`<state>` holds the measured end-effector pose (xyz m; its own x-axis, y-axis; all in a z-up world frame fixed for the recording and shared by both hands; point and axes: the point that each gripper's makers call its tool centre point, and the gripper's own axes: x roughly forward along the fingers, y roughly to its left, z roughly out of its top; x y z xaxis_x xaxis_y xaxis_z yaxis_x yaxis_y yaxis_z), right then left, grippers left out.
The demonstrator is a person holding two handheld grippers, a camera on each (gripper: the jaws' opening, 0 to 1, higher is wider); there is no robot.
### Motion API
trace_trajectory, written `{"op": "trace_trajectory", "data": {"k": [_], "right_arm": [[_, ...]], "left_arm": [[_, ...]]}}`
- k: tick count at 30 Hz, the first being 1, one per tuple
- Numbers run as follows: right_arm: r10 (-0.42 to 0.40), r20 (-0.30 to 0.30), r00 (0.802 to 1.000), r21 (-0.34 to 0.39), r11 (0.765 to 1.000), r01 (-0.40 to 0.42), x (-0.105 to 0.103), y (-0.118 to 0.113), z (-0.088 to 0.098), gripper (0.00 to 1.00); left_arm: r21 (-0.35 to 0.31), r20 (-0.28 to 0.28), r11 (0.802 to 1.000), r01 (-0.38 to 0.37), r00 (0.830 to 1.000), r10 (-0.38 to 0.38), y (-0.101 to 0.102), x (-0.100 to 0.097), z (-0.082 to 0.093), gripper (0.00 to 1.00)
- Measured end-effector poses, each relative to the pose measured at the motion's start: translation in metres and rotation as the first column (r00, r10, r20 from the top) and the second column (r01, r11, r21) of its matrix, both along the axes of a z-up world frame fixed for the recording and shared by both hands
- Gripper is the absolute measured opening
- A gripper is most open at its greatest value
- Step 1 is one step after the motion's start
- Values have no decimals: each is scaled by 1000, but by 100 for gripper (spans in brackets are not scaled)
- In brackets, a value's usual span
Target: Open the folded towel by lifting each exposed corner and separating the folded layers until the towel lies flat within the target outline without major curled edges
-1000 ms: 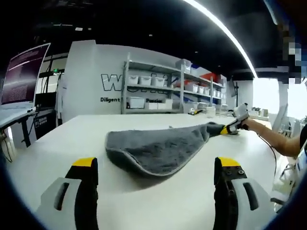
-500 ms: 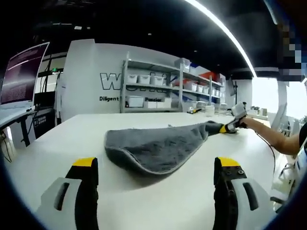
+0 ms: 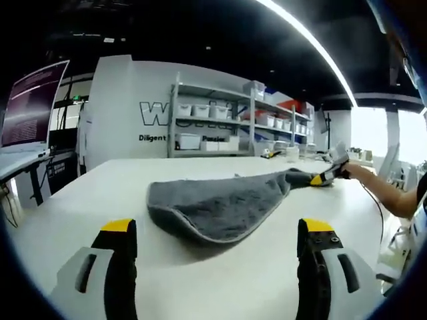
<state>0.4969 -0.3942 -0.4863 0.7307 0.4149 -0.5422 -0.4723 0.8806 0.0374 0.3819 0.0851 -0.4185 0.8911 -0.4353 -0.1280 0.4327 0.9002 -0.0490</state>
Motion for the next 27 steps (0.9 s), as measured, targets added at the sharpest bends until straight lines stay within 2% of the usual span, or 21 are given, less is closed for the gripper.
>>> {"op": "trace_trajectory", "data": {"k": [8, 13, 17, 20, 27], "right_arm": [[64, 12, 998, 10, 998, -64, -31, 9, 6, 0], [103, 10, 995, -23, 994, -102, -50, 12, 5, 0], [132, -9, 991, -34, 991, -133, -64, 10, 5, 0], [161, -45, 986, -45, 986, -163, -75, 9, -1, 0], [203, -94, 975, -57, 976, -209, -90, 7, -8, 0]], "left_arm": [[6, -1, 1000, 5, 1000, -5, -3, 0, 0, 99], [12, -2, 1000, 8, 1000, -8, -4, -1, 0, 99], [10, -4, 1000, 7, 1000, -7, -4, -1, -1, 99], [10, -3, 1000, 7, 1000, -7, -5, -2, -1, 99], [15, -3, 1000, 10, 1000, -10, -6, -3, -1, 99]]}}
